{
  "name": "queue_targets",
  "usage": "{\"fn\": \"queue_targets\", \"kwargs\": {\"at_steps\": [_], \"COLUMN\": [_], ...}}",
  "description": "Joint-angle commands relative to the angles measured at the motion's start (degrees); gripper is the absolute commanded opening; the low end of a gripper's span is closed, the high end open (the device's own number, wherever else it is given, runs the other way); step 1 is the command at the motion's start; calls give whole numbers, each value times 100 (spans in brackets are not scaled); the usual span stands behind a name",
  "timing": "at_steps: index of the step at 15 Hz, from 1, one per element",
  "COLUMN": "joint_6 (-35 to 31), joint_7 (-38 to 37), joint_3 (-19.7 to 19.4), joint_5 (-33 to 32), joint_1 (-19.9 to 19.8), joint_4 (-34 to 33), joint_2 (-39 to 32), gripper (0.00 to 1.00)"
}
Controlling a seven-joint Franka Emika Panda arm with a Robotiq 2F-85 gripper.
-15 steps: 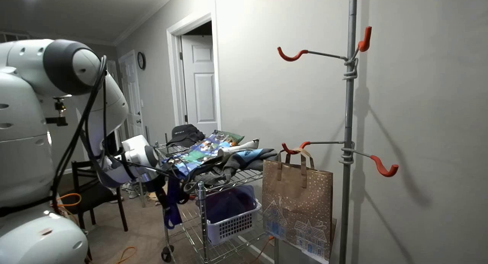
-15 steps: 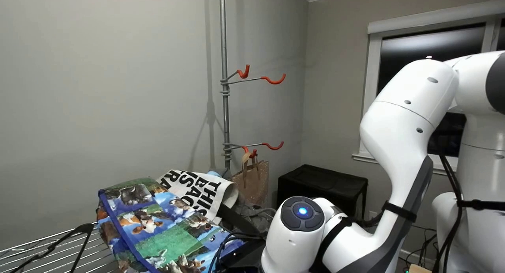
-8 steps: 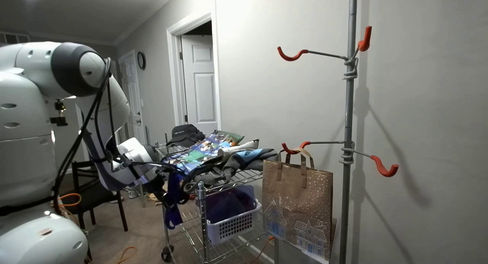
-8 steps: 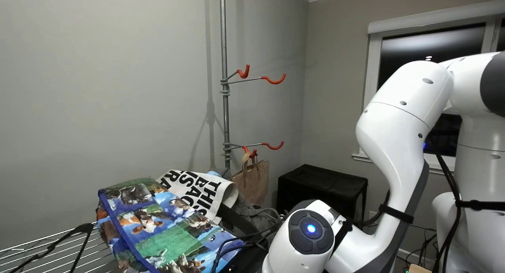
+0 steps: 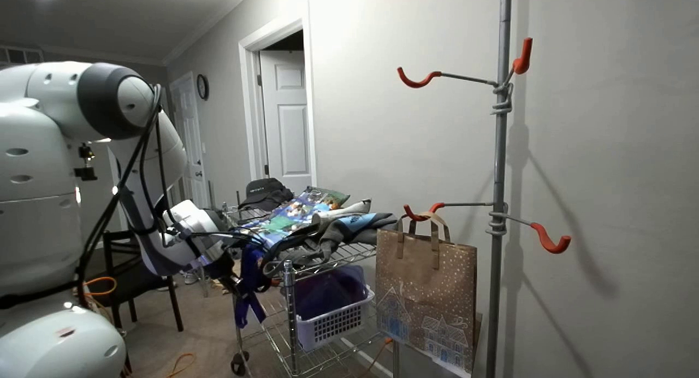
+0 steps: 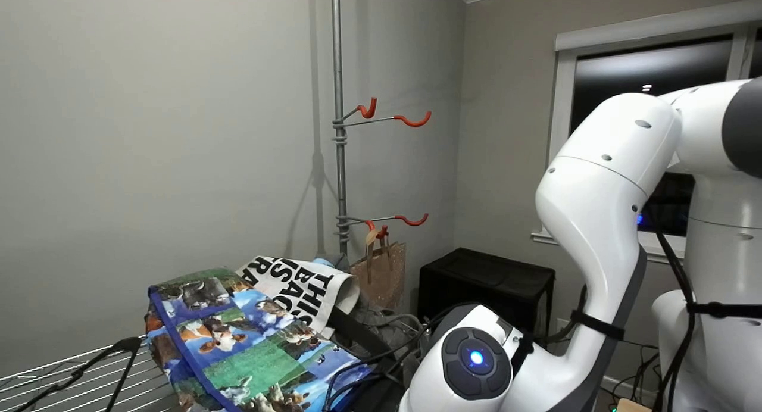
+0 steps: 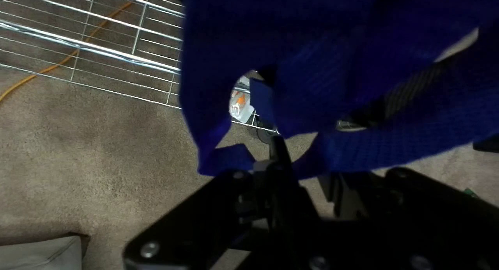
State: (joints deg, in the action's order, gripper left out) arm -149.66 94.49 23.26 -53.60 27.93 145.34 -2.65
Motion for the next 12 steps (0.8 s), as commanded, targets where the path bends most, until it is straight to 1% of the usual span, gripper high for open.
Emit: {"fn": "queue_targets", "kwargs": {"at_steps": [1, 5, 7, 8, 10, 11, 12], "joint_6": [55, 2, -72, -153, -369, -530, -625], "joint_7": [6, -10, 9, 112, 435, 699, 1033], "joint_3": [100, 113, 127, 145, 237, 292, 282], "joint_5": [-90, -25, 78, 233, 912, 1396, 1916], "joint_1": [-93, -96, -98, -100, -72, -49, 57], "joint_4": [-50, -83, -88, -69, 19, 90, 132], "joint_2": [0, 74, 144, 204, 444, 604, 743], "gripper": [1, 0, 0, 0, 0, 0, 0]}}
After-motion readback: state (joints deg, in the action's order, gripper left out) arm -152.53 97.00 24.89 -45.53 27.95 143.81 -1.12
